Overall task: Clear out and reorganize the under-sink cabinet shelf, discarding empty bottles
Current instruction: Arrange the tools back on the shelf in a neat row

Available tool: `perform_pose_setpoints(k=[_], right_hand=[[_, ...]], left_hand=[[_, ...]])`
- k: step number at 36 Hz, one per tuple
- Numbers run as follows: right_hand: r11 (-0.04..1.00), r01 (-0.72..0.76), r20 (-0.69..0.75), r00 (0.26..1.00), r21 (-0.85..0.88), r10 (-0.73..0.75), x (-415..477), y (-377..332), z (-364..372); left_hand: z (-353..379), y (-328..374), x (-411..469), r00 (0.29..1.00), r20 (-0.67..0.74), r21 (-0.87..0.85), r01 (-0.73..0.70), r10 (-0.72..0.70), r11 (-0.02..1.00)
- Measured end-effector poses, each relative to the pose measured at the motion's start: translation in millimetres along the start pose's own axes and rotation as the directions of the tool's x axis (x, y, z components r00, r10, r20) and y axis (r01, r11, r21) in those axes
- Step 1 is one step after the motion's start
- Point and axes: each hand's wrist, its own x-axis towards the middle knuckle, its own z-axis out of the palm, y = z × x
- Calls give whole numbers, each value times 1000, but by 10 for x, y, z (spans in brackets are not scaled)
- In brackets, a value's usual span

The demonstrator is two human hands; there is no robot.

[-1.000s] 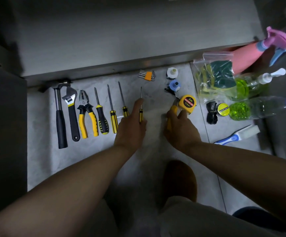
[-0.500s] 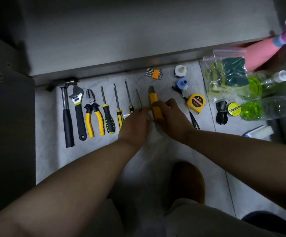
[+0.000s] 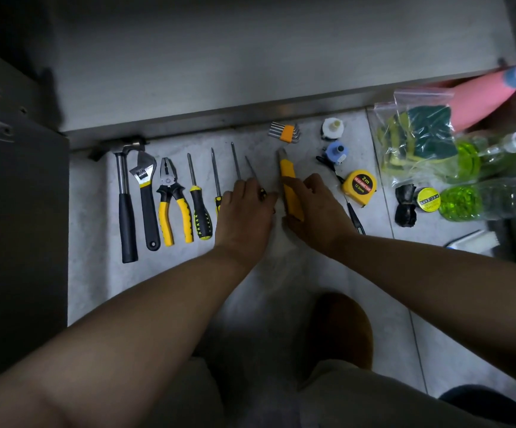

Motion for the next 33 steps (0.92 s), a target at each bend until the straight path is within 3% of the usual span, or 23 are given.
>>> perform_pose_setpoints(k=[11, 23, 28, 33], right_hand=[[997, 71, -3, 998, 19, -71, -18, -63, 68], [997, 64, 25, 998, 33, -65, -46, -79, 88], [989, -65, -48, 996, 133, 72, -160, -41, 59], [959, -281, -208, 937, 28, 280, -494, 259, -23]], left_hand=[[48, -71, -37, 999, -9, 121, -37, 38, 992], [70, -107, -74, 999, -34, 142, 14, -10, 990], [75, -105, -77, 999, -33, 130, 19, -14, 991], [73, -89, -72, 999, -32, 113, 39, -35, 993]])
